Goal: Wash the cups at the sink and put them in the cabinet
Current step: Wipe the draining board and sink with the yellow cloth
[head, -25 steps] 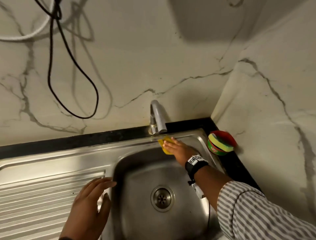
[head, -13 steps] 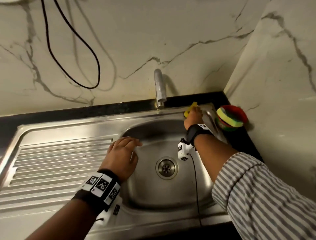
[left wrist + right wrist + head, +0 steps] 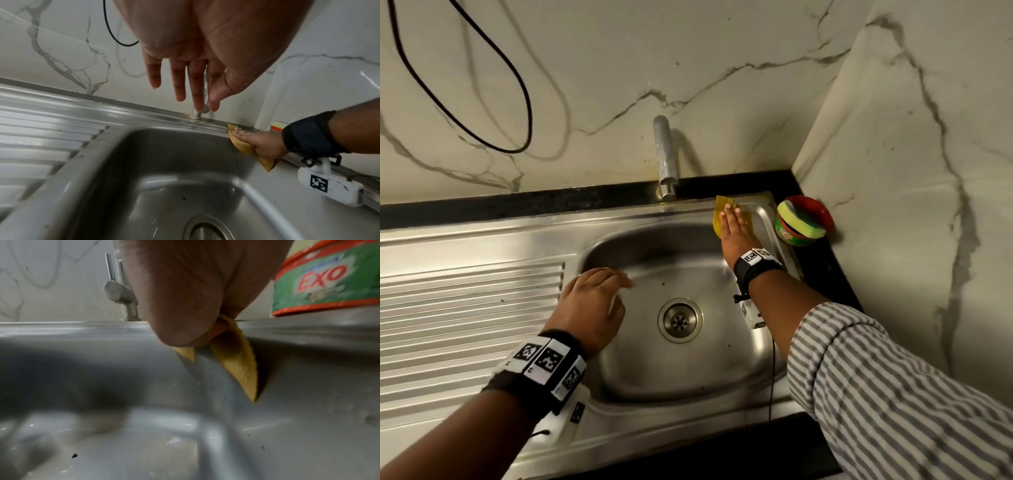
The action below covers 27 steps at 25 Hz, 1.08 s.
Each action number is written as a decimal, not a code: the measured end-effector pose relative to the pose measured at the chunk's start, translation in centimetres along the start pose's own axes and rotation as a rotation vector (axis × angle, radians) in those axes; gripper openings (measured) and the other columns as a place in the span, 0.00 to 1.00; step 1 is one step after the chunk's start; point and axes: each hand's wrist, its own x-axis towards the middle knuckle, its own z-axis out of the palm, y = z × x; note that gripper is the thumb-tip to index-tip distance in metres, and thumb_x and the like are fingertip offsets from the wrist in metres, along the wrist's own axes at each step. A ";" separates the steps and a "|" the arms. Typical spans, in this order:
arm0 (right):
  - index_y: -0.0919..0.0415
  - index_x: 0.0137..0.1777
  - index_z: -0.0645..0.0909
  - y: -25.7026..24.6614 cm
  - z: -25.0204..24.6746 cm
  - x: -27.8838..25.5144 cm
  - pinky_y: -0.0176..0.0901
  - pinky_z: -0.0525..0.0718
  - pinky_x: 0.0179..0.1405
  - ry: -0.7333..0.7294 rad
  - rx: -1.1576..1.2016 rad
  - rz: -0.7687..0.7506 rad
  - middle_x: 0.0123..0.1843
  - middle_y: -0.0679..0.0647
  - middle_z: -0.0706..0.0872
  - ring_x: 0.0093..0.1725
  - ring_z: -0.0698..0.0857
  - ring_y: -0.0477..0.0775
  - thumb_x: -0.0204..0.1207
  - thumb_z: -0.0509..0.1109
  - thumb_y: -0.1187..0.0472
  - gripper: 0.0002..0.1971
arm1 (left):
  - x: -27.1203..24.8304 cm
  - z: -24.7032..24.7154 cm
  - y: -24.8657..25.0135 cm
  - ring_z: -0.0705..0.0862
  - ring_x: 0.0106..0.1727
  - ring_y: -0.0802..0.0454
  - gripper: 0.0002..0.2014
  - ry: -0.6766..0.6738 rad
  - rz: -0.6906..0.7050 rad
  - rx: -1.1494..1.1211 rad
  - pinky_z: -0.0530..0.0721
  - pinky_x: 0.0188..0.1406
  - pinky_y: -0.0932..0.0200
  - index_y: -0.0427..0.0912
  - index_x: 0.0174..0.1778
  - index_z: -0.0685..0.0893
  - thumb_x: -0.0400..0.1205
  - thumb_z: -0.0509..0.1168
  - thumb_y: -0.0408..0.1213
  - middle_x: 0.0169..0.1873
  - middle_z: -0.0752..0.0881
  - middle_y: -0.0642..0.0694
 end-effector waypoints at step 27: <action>0.40 0.71 0.83 -15.8 -0.3 -33.2 0.27 0.61 0.79 -0.208 0.512 0.161 0.75 0.40 0.81 0.78 0.76 0.47 0.75 0.64 0.58 0.25 | -1.9 -1.2 -2.5 0.80 0.68 0.45 0.18 -0.119 0.332 -0.241 0.77 0.72 0.38 0.50 0.60 0.85 0.77 0.58 0.39 0.61 0.86 0.49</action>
